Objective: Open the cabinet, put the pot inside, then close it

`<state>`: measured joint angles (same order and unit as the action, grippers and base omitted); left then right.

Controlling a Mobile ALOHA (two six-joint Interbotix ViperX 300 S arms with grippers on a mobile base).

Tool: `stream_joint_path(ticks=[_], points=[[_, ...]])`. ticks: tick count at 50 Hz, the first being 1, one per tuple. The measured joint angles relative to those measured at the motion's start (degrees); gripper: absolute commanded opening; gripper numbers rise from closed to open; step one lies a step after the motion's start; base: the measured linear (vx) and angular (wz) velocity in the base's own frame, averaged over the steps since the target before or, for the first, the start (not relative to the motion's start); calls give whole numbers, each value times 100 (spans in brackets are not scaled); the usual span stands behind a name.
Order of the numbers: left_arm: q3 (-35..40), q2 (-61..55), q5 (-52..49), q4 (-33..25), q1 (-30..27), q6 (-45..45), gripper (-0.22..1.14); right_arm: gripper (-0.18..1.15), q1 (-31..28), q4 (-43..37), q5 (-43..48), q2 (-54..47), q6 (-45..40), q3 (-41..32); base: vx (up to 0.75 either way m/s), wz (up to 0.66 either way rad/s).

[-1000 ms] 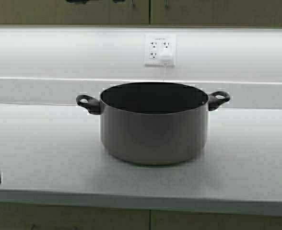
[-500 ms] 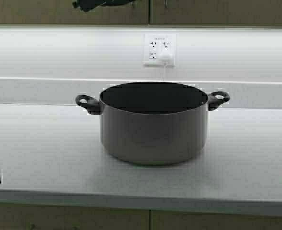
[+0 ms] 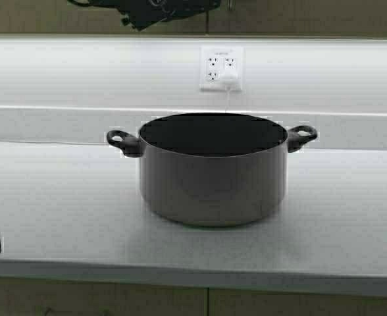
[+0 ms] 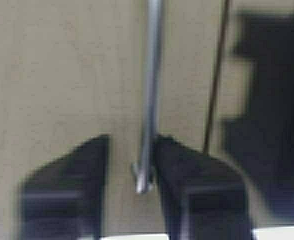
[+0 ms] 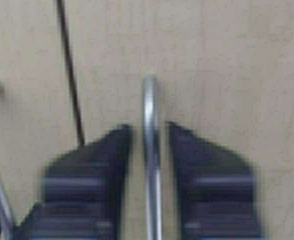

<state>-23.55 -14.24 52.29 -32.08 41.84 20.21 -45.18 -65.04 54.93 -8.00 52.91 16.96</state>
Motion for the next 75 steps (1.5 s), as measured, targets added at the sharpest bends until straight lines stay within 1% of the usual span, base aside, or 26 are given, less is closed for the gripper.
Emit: stream_joint_path(ticks=[1, 2, 3, 5, 7, 9, 11, 17, 23, 26, 34, 40, 48, 56, 62, 69, 75], points=[[35, -18, -44, 0, 26, -9, -15, -4, 9, 0, 0, 0, 0, -9, -2, 4], [79, -26, -79, 0, 35, 0, -17, -8, 9, 0, 0, 0, 35, -9, -2, 4], [105, -35, -105, 9, 35, 0, -16, -9, 9, 0, 0, 0, 44, -9, -2, 3], [123, -44, -158, 9, 35, 9, -9, -6, 18, 0, 0, 0, 62, -9, -2, 1], [132, -35, -220, 0, 35, 26, 3, 2, 26, 0, -9, 0, 62, 0, -2, 2], [141, -35, -272, 18, 18, 44, 10, 8, 35, 9, -44, 18, 62, 44, -2, 4], [141, 0, -334, 26, 18, 70, 10, 10, 44, 18, -141, 79, 62, 105, -2, 3], [-26, 185, -492, 88, -53, 88, 2, 6, 53, 26, -703, 457, 70, 431, -2, 0], [-554, 668, -738, 105, -62, 97, 2, 6, 62, 141, -1547, 1002, 79, 870, 0, -4], [-949, 1072, -949, 105, -44, 97, 3, 6, 88, 229, -1969, 1283, 79, 1125, 0, -2], [-1758, 1907, -1248, 123, -9, 167, 3, 6, 97, 466, -2821, 2048, 70, 1767, -2, -4], [-2268, 2443, -1380, 114, -18, 264, 3, 6, 97, 554, -3155, 2470, 70, 2101, -7, -6], [-2769, 3103, -1688, 88, -62, 413, 3, 6, 352, 615, -3683, 2962, 97, 2452, -10, -3], [-2997, 3656, -2382, 88, -448, 492, 3, 6, 773, 721, -4456, 3445, 105, 2733, -14, 0], [-3103, 4104, -3129, 158, -940, 580, 3, 6, 1187, 853, -5010, 3797, 105, 2900, -16, 0], [-3103, 4465, -3973, 422, -1547, 563, 3, 6, 1749, 1072, -5695, 4061, 88, 2962, -14, -5], [-3111, 4702, -4395, 448, -1907, 554, 3, 6, 2224, 1318, -6284, 4148, 0, 2944, -14, -10]])
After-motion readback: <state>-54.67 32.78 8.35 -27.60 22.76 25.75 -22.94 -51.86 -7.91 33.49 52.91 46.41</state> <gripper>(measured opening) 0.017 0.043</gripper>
